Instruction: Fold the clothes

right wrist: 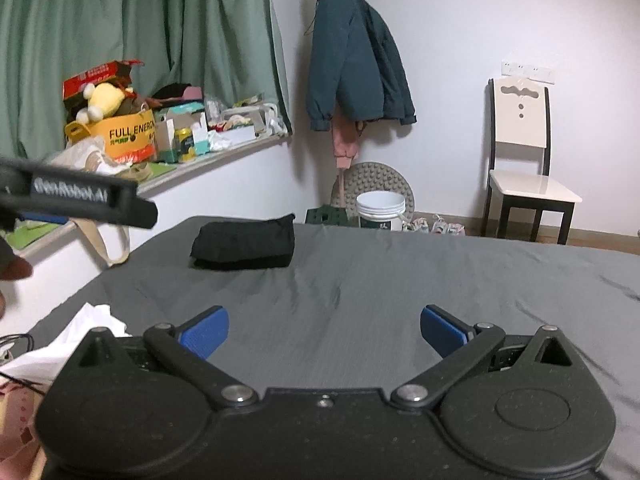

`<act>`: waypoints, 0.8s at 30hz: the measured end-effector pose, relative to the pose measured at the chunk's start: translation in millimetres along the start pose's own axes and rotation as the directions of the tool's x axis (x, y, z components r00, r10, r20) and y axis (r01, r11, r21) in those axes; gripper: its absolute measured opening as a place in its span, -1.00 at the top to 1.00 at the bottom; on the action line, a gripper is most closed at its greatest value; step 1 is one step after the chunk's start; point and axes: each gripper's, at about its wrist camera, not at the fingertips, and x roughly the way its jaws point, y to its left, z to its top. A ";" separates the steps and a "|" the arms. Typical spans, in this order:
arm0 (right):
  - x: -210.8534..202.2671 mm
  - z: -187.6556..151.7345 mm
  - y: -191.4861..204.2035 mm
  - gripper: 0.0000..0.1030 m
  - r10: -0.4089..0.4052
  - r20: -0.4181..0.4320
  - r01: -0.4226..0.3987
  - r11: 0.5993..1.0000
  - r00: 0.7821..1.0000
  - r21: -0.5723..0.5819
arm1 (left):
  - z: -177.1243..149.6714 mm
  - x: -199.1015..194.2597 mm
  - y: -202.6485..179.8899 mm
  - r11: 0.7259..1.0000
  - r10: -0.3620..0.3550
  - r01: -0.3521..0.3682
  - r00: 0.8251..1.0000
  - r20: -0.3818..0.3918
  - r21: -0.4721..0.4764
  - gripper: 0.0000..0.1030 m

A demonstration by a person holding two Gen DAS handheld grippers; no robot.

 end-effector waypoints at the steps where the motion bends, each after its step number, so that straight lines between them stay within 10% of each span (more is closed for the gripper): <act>1: -2.3 2.7 -2.3 -1.00 -0.002 0.002 0.002 1.000 1.000 0.001 | 4.6 -5.0 -1.6 1.000 -0.007 0.007 1.000 0.001 -0.005 -0.99; 24: -48.6 3.3 6.3 -1.00 0.123 -0.048 -0.126 0.989 0.991 -0.073 | -11.7 -151.1 4.4 0.999 0.046 -0.047 0.998 -0.052 -0.018 -0.99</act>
